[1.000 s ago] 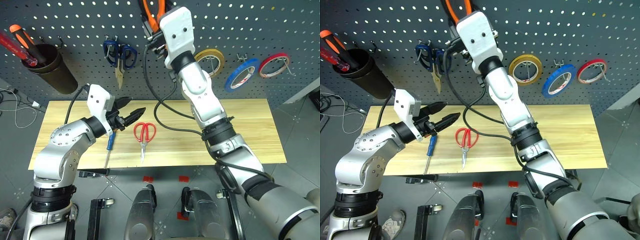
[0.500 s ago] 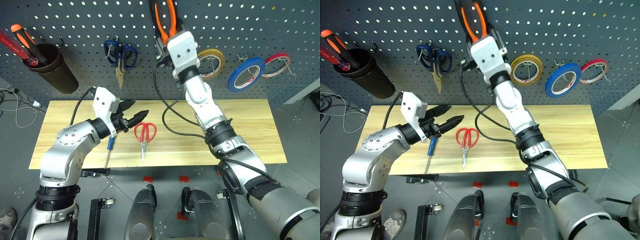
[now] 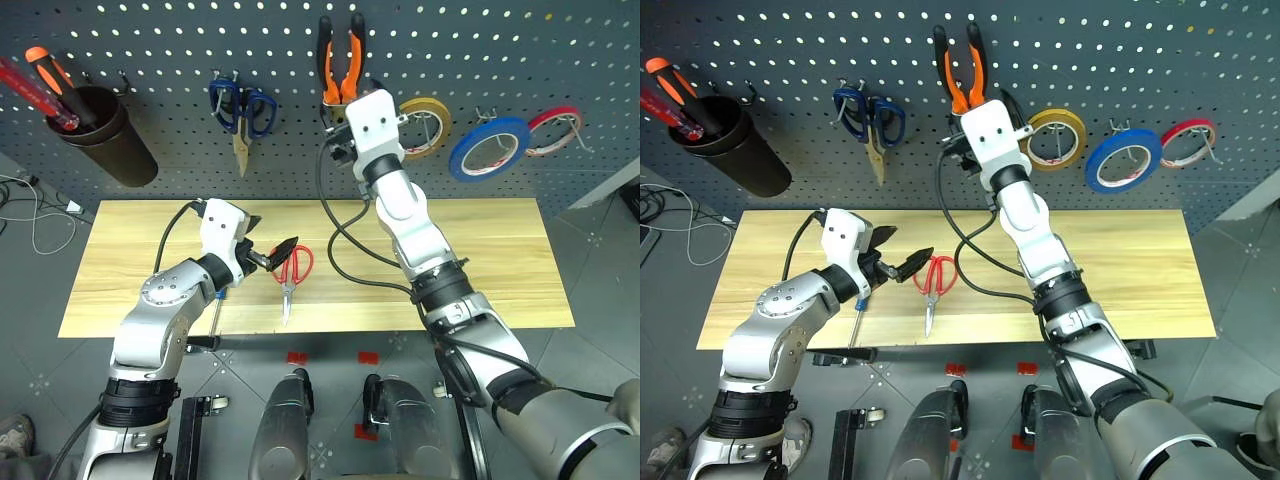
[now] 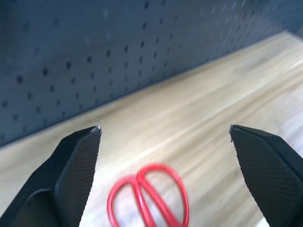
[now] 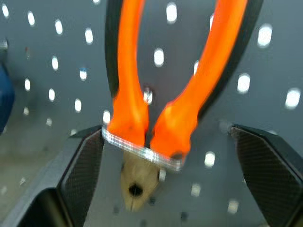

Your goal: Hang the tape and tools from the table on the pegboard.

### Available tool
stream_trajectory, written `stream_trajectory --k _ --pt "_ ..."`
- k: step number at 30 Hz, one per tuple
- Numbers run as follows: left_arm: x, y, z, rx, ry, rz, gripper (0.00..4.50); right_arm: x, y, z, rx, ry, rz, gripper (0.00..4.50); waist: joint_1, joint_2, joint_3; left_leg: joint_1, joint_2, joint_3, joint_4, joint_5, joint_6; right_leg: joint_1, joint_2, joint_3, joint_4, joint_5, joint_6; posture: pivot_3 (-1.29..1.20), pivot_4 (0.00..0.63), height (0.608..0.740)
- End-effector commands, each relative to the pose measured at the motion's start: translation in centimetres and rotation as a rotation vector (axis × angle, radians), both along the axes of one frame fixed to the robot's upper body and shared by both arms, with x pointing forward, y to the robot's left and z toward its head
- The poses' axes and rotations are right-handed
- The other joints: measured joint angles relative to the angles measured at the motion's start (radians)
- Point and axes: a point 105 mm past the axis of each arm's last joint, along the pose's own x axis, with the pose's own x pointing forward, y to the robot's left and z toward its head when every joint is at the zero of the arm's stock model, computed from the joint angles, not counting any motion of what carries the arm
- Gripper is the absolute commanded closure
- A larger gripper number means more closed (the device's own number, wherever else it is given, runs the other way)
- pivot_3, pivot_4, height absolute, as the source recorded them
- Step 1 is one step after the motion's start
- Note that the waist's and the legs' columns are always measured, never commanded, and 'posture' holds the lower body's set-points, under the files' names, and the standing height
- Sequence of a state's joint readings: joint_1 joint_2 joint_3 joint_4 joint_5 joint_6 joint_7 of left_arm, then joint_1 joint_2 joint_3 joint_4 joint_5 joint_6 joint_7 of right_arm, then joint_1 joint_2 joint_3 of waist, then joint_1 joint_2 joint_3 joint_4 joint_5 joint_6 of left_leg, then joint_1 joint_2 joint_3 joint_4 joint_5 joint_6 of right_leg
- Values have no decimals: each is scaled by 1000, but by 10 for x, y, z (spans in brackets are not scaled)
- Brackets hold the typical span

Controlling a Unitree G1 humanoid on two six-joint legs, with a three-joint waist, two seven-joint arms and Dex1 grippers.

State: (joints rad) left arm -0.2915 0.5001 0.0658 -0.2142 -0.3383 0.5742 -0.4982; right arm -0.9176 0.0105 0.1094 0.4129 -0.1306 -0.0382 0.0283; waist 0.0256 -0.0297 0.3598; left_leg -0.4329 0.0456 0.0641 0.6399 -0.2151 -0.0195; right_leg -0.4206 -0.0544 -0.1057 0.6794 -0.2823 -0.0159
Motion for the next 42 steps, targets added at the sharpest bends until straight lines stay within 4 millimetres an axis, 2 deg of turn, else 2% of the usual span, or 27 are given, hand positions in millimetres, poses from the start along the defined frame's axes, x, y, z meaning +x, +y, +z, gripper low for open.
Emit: stream_trajectory --k 1,2,6,9,11,16,19,22,28,33,35,40,42 --pt "-16 4 -35 64 152 98 67 -39 3 -28 -35 156 225 0 3 0 0 0 0 0 -1 0 0 0 0 0 -1 0 0 92 387 740" --pt "-19 3 -42 79 186 106 67 -49 3 -36 -54 194 269 0 4 0 0 0 -1 0 -1 -1 1 0 0 0 -1 0 0 91 388 740" --pt "-34 -7 -71 93 323 171 67 -116 -2 -87 -143 454 548 0 6 1 3 -1 -1 -1 0 -2 3 0 -1 0 -2 0 1 85 384 740" --pt "-35 -13 -90 88 394 212 67 -149 -9 -112 -171 603 635 0 5 2 3 0 -1 -2 0 -4 6 0 0 0 0 -1 1 78 380 740" --pt "-31 -16 -97 86 418 237 67 -158 -8 -117 -191 638 662 0 2 1 3 0 0 -3 0 -4 6 0 0 0 1 -3 6 75 378 740" --pt "-24 -29 -120 86 520 309 67 -163 -4 -119 -202 662 682 0 2 1 2 0 0 -3 0 -2 4 0 1 0 2 -3 7 61 366 740" --pt "-17 -28 -125 64 547 375 67 -162 -4 -120 -208 668 679 0 3 0 1 0 -1 -3 2 -3 4 1 1 0 1 -2 8 54 359 740" --pt "-13 -31 -132 40 597 403 599 -162 -10 -122 -220 696 686 0 4 0 0 0 -1 -3 3 -2 4 1 0 0 1 -2 9 38 354 740" --pt "-9 -31 -138 38 643 397 2450 -162 -25 -129 -278 752 694 0 2 1 -1 0 -1 -3 3 -2 3 2 0 -1 1 -2 9 18 345 740" --pt "-5 -25 -135 31 637 397 3944 -156 -37 -128 -283 770 663 0 2 1 -2 0 -1 -3 4 -2 4 3 0 -1 1 -1 9 13 335 740" --pt "-5 -23 -133 33 624 390 4120 -154 -40 -126 -273 771 651 0 2 1 -2 0 -1 -3 4 -2 3 3 0 -1 1 -1 9 11 332 740" --pt "-9 -19 -124 61 553 349 4120 -154 -46 -122 -255 765 625 0 -3 1 -3 0 -1 -3 4 -1 2 3 0 -1 1 -1 9 5 329 740" --pt "-8 -13 -113 103 462 351 4120 -154 -47 -120 -258 755 614 0 -3 1 -3 0 -1 -3 3 -1 1 2 0 0 1 -1 9 5 329 740"
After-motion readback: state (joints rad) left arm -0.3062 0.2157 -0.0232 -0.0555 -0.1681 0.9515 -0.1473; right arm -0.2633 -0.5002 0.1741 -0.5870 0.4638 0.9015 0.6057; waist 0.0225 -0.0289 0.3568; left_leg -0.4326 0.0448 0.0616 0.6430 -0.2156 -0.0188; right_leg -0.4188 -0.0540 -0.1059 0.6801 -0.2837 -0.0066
